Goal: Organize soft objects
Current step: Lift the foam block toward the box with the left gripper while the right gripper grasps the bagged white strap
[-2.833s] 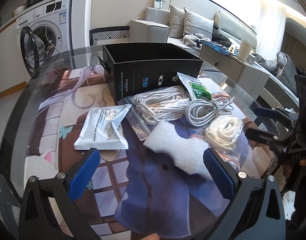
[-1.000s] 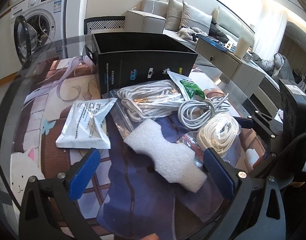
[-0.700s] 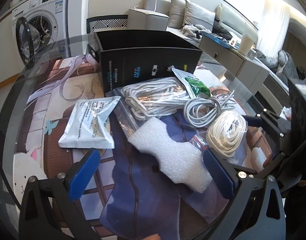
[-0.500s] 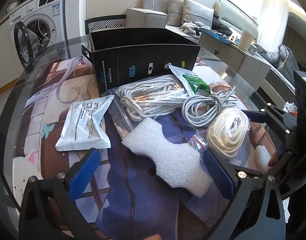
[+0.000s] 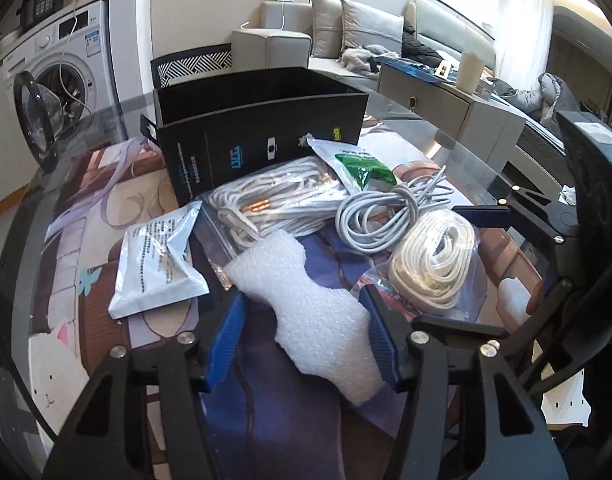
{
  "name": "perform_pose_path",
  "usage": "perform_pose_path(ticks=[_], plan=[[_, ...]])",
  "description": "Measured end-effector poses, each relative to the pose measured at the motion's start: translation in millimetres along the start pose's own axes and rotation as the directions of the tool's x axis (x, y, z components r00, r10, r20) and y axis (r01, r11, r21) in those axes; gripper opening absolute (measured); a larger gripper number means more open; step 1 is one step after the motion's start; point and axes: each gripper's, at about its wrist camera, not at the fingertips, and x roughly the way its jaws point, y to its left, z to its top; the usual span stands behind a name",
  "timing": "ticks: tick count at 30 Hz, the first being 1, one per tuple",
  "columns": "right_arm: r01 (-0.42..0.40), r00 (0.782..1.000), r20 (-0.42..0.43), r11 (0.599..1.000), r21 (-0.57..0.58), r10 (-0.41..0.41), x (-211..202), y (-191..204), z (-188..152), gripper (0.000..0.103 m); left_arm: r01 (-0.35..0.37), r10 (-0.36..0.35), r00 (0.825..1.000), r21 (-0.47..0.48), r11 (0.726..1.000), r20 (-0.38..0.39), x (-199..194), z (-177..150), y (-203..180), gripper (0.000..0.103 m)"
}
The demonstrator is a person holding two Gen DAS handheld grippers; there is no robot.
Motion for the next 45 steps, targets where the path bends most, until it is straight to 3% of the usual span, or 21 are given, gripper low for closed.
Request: perform_pose_path(ticks=[4, 8, 14, 17, 31, 45], plan=[[0.008, 1.0, 0.003, 1.0, -0.007, -0.008, 0, 2, 1, 0.101, 0.0, 0.001, 1.0, -0.014, 1.0, 0.025, -7, 4, 5, 0.057], [0.01, 1.0, 0.018, 1.0, -0.012, -0.01, -2, 3, 2, 0.082, 0.002, -0.001, 0.999, -0.035, 0.999, 0.043, -10, 5, 10, 0.057], [-0.002, 1.0, 0.025, 1.0, -0.029, 0.003, -8, 5, -1, 0.061, 0.008, -0.004, 0.998, -0.069, 0.998, 0.065, -16, 7, 17, 0.057], [-0.019, 0.999, 0.033, 1.0, -0.021, 0.019, -12, 5, -2, 0.056, 0.009, -0.003, 0.997, -0.074, 0.997, 0.072, -18, 7, 17, 0.057], [-0.042, 0.995, 0.091, 0.999, -0.01, 0.042, -38, 6, -6, 0.051, 0.017, -0.006, 0.994, -0.093, 0.996, 0.111, -29, 9, 20, 0.057], [0.008, 0.978, 0.207, 1.0, 0.03, -0.014, -71, -4, 10, 0.051, -0.016, 0.033, 0.982, -0.095, 0.995, 0.183, -47, 26, 23, 0.057]])
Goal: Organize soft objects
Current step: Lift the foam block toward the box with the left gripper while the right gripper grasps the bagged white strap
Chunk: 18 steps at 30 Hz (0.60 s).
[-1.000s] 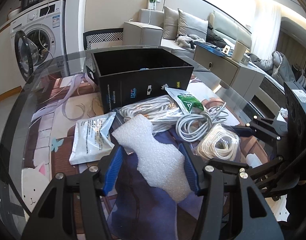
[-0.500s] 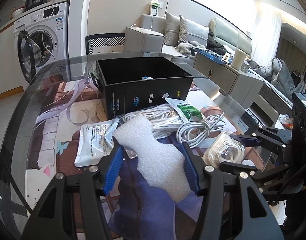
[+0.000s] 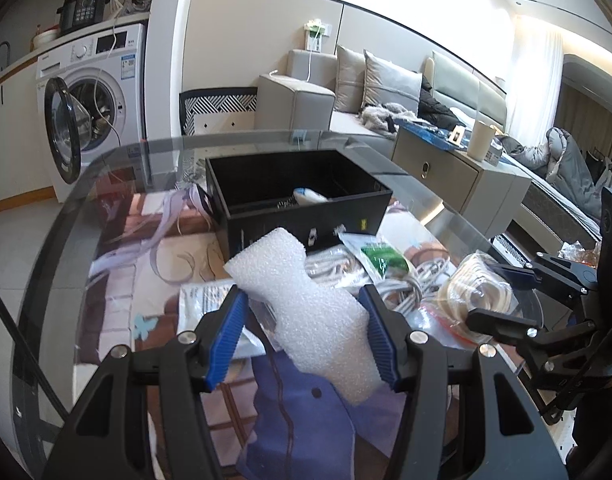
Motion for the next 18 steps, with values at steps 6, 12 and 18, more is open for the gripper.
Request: perform_pose_path(ticks=[6, 12, 18], plan=[[0.037, 0.997, 0.068, 0.998, 0.044, -0.04, -13, -14, 18, 0.051, -0.022, 0.021, 0.999, 0.035, 0.999, 0.028, -5, 15, -2, 0.057], [0.049, 0.989, 0.138, 0.996, 0.07, -0.059, -26, -26, 40, 0.051, -0.032, 0.027, 0.998, 0.07, 0.997, 0.065, -8, 38, -4, 0.057], [0.077, 0.98, 0.179, 0.994, 0.073, -0.089, -32, -36, 65, 0.051, -0.042, 0.033, 0.994, 0.089, 0.995, 0.101, -7, 60, -2, 0.057]])
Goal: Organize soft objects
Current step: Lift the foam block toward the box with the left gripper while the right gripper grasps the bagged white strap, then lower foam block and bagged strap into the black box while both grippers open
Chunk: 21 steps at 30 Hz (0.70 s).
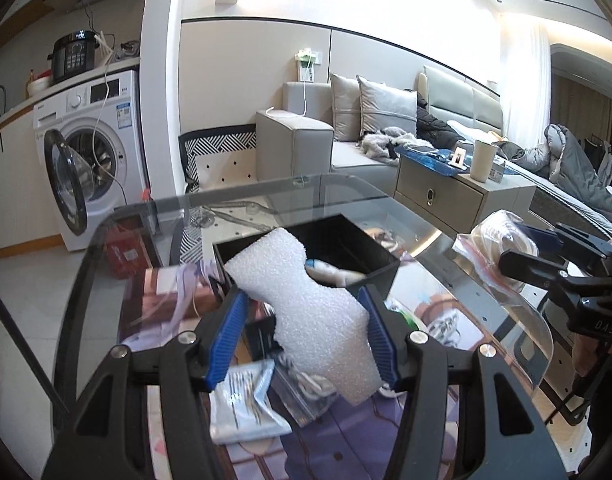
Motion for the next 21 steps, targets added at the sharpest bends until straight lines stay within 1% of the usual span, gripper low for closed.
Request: perform_pose_path(ticks=[6, 15, 21], plan=[[0.026, 1.0, 0.002, 1.0, -0.007, -0.026, 12, -4, 18, 0.051, -0.025, 0.025, 1.0, 0.012, 1.0, 0.012, 13, 17, 4, 0.057], [0.045, 0.999, 0.012, 0.999, 0.017, -0.045, 34, -11, 40, 0.051, -0.035, 0.035, 0.999, 0.021, 0.999, -0.002, 34, 28, 5, 0.057], [0.052, 0.998, 0.031, 0.999, 0.0, -0.052, 45, -20, 61, 0.051, -0.052, 0.051, 0.999, 0.026, 0.998, 0.017, 40, 40, 11, 0.057]])
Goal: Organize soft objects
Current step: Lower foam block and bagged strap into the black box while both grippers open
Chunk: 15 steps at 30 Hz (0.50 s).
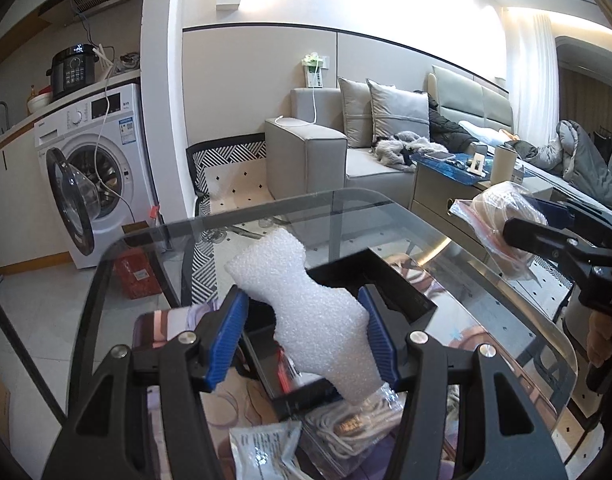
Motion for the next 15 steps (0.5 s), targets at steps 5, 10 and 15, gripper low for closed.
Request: perform_pose_path(ticks=[5, 10, 15], plan=[[0.003, 1.0, -0.004, 1.0, -0.017, -0.003, 16, -2, 14, 0.051, -0.011, 0.011, 1.0, -0.006, 1.0, 0.005, 9, 8, 7, 0.057], [-0.003, 0.999, -0.04, 1.0, -0.023, 0.002, 39, -2, 15, 0.051, -0.012, 0.012, 1.0, 0.0, 1.0, -0.02, 23, 4, 4, 0.057], [-0.001, 0.996, -0.084, 0.999, -0.04, -0.003, 62, 1, 8, 0.051, -0.006, 0.006, 0.999, 0.001, 1.0, -0.041, 36, -1, 1, 0.057]])
